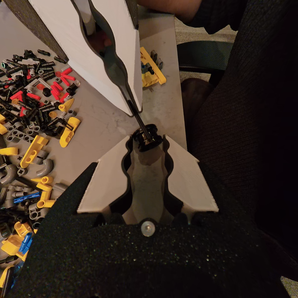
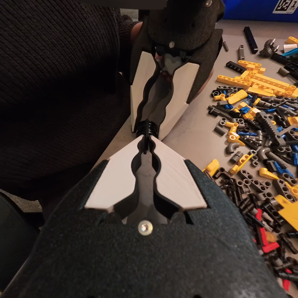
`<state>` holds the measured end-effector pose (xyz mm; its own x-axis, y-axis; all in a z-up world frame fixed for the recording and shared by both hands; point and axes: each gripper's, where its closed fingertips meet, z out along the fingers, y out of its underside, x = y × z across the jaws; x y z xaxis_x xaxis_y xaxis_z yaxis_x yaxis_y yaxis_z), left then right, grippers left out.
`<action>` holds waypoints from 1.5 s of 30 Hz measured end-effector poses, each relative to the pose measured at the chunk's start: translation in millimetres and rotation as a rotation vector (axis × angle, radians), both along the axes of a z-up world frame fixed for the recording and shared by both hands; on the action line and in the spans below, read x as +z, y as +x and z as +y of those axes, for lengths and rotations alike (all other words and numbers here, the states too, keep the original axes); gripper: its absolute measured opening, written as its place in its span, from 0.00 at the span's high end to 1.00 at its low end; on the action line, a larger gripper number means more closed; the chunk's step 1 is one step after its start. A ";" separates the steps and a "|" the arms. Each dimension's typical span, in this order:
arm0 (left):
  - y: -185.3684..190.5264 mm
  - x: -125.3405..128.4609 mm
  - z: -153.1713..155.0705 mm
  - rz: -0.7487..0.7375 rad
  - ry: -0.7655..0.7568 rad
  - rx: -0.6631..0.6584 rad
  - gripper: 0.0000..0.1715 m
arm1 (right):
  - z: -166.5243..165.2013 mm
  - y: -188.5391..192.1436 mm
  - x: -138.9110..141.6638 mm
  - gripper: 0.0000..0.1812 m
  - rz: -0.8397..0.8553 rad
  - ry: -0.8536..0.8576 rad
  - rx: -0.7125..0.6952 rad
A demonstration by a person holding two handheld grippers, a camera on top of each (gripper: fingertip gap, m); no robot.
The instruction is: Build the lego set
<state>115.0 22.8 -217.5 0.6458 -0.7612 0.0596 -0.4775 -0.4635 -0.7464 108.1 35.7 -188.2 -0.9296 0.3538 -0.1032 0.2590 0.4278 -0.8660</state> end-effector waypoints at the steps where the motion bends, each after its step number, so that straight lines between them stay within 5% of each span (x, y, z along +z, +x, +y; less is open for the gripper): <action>1: -0.4 -0.2 0.4 0.002 0.000 0.003 0.79 | 2.3 -0.7 1.9 0.97 0.006 -0.001 -0.008; 5: -7.1 -5.6 6.1 0.040 -0.008 0.056 0.80 | 23.1 -12.7 23.9 0.97 0.077 -0.054 -0.112; 9: -12.0 -5.4 11.2 0.030 -0.017 0.101 0.81 | 74.7 -52.0 34.5 0.98 0.196 0.015 -0.430; 17: -16.8 -4.8 15.6 0.021 -0.023 0.143 0.81 | 169.4 -88.6 4.4 0.98 0.087 0.154 -0.979; 21: -23.4 -4.3 20.9 0.016 -0.025 0.196 0.81 | 198.5 -89.0 -12.9 0.98 0.054 0.281 -1.127; 37: -29.9 -4.7 27.1 0.012 -0.030 0.258 0.81 | 167.6 -97.5 7.7 0.91 0.186 0.210 -1.001; 45: -51.1 -6.0 40.5 0.084 0.014 0.423 0.81 | 154.9 -98.1 1.2 0.91 0.132 0.148 -0.953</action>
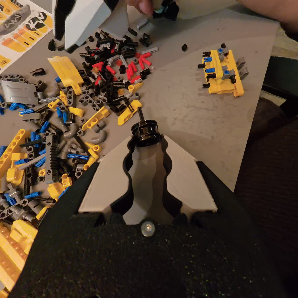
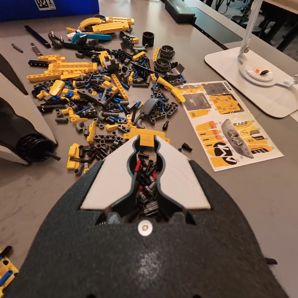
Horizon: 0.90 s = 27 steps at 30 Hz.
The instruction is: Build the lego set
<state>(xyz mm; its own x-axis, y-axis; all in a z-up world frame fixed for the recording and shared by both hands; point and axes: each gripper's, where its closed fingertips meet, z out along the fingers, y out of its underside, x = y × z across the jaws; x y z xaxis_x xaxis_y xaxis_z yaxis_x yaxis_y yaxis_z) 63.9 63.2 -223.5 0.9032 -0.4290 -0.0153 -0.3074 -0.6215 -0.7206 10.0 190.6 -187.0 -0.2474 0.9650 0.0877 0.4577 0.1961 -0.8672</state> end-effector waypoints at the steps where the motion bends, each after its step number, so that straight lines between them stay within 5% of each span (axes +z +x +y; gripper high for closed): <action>1: -0.2 0.0 0.1 -0.003 -0.001 0.002 0.81 | -0.3 -0.1 -0.6 0.91 -0.001 -0.002 0.001; 27: 0.0 0.1 -0.1 -0.031 -0.012 0.001 0.81 | -0.2 -4.7 20.3 0.92 0.132 -0.038 -0.004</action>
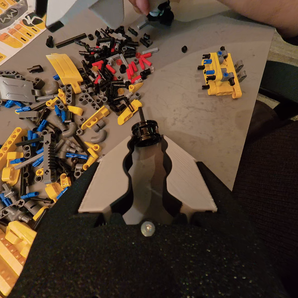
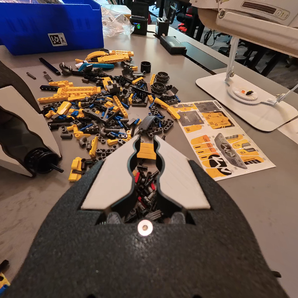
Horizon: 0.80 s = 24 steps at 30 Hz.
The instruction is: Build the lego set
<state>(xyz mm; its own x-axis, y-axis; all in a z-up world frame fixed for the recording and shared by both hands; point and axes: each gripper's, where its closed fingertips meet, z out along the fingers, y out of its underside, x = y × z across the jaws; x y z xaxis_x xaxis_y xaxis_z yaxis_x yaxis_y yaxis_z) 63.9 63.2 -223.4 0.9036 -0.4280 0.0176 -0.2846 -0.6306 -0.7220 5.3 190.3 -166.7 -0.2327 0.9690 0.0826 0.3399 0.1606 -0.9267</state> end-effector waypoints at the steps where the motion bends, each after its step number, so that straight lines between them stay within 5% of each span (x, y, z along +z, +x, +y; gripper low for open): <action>1: 0.0 0.0 0.0 -0.001 0.000 0.000 0.81 | -0.5 -0.2 -1.1 0.92 -0.003 0.001 0.001; 24: 0.4 -0.1 -0.2 0.014 0.006 -0.001 0.81 | -6.6 -1.1 -8.2 0.92 -0.024 0.088 0.023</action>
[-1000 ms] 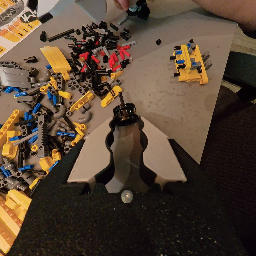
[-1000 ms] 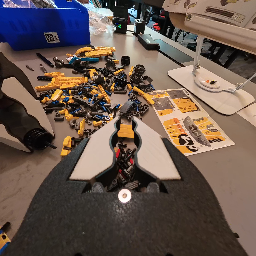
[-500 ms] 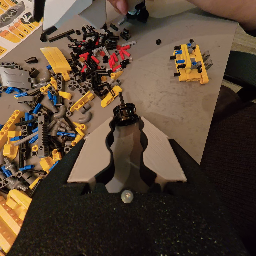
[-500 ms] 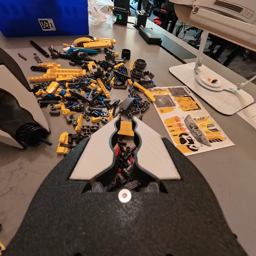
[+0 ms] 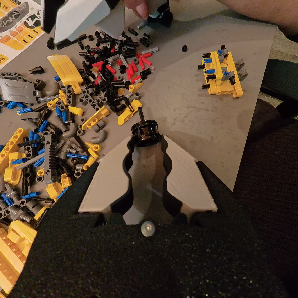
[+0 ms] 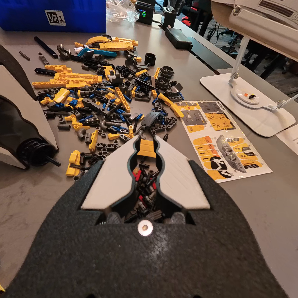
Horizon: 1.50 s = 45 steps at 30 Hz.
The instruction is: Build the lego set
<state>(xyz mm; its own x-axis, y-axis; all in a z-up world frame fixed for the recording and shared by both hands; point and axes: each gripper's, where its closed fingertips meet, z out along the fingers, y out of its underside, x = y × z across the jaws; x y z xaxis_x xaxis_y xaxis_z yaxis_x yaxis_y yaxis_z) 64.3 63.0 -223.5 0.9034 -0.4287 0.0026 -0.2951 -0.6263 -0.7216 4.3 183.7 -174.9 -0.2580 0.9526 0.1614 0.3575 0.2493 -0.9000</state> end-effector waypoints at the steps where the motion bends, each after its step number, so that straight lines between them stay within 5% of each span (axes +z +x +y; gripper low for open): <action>1: 0.0 0.0 0.0 0.000 0.000 0.000 0.81 | -0.3 0.0 -0.2 0.92 -0.001 0.003 0.001; 45: -0.5 0.1 0.1 0.006 0.003 -0.001 0.81 | 9.0 0.3 27.9 0.97 0.155 0.001 -0.049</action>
<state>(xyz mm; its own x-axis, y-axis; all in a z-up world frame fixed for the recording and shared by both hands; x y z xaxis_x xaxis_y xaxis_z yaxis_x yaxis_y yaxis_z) 63.8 63.1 -223.4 0.9032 -0.4292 -0.0035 -0.2995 -0.6243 -0.7215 4.5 192.7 -147.0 -0.1829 0.9632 0.1968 0.2258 0.2360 -0.9452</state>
